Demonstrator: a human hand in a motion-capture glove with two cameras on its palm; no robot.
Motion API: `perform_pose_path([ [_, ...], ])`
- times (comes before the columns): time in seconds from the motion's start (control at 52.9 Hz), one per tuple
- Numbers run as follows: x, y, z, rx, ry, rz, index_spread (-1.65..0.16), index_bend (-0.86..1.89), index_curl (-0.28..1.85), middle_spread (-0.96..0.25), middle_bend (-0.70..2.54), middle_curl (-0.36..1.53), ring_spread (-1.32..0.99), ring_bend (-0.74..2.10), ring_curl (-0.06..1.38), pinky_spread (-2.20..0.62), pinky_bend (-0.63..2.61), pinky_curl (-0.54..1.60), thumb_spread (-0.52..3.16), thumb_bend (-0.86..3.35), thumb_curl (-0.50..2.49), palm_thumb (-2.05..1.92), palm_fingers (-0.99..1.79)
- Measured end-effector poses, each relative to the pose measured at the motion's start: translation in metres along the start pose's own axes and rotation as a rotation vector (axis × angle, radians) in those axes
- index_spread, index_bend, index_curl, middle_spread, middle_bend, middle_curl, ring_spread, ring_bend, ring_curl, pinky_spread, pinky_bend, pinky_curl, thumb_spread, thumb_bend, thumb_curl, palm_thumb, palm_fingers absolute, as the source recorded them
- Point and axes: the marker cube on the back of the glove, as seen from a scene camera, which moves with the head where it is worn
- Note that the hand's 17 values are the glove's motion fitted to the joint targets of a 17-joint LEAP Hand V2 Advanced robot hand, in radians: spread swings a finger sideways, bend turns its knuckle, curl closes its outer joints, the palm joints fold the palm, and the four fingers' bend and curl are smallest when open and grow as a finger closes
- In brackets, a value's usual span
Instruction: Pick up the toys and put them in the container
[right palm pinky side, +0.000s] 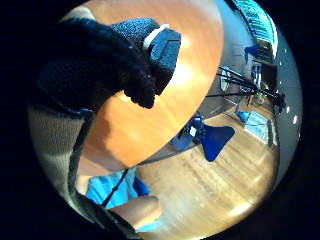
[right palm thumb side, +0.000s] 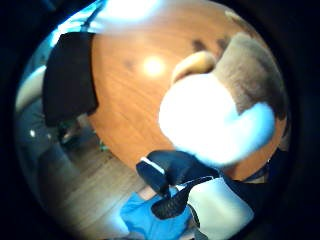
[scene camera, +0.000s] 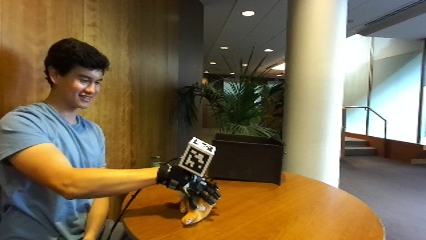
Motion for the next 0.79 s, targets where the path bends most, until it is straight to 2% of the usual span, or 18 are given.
perform_pose_path([
  [0.17, -0.004, 0.002, 0.025, -0.042, -0.015, -0.080, -0.27, 0.09, 0.20, 0.03, 0.13, 0.25, 0.06, 0.18, 0.30, 0.09, 1.28, 0.35, 0.89, -0.08, 0.22, -0.09, -0.21],
  [0.302, -0.007, 0.003, 0.036, 0.012, 0.056, -0.085, -0.27, 0.14, 0.21, 0.04, 0.09, 0.23, 0.06, 0.22, 0.31, 0.08, 1.25, 0.34, 0.86, -0.08, 0.22, -0.09, -0.18],
  [0.491, -0.001, -0.002, 0.041, 0.107, 0.108, -0.156, -0.30, 0.29, 0.29, 0.04, 0.14, 0.20, 0.02, 0.49, 0.38, 0.05, 1.09, 0.29, 1.03, -0.02, 0.24, -0.01, 0.08],
  [0.548, -0.002, -0.004, 0.040, 0.146, 0.066, -0.171, -0.30, 0.29, 0.31, 0.01, 0.20, 0.22, -0.04, 0.62, 0.42, 0.02, 1.01, 0.27, 1.13, 0.03, 0.26, 0.07, 0.20],
  [0.567, -0.003, -0.004, 0.039, 0.162, 0.042, -0.173, -0.30, 0.28, 0.30, 0.02, 0.16, 0.22, -0.03, 0.59, 0.40, 0.03, 1.03, 0.27, 1.12, 0.00, 0.26, 0.03, 0.13],
  [0.643, -0.005, -0.006, 0.035, 0.228, -0.014, -0.167, -0.30, 0.29, 0.33, -0.03, 0.23, 0.25, -0.13, 0.75, 0.47, -0.06, 0.96, 0.27, 1.24, 0.07, 0.29, 0.14, 0.31],
  [0.699, -0.006, -0.008, 0.033, 0.243, -0.018, -0.150, -0.31, 0.26, 0.33, -0.05, 0.25, 0.27, -0.19, 0.82, 0.48, -0.14, 0.95, 0.27, 1.30, 0.09, 0.31, 0.19, 0.40],
  [0.794, -0.010, -0.011, 0.025, 0.240, -0.009, -0.148, -0.30, 0.13, 0.31, -0.10, 0.25, 0.29, -0.28, 0.98, 0.54, -0.27, 1.16, 0.35, 1.37, 0.15, 0.35, 0.29, 0.61],
])
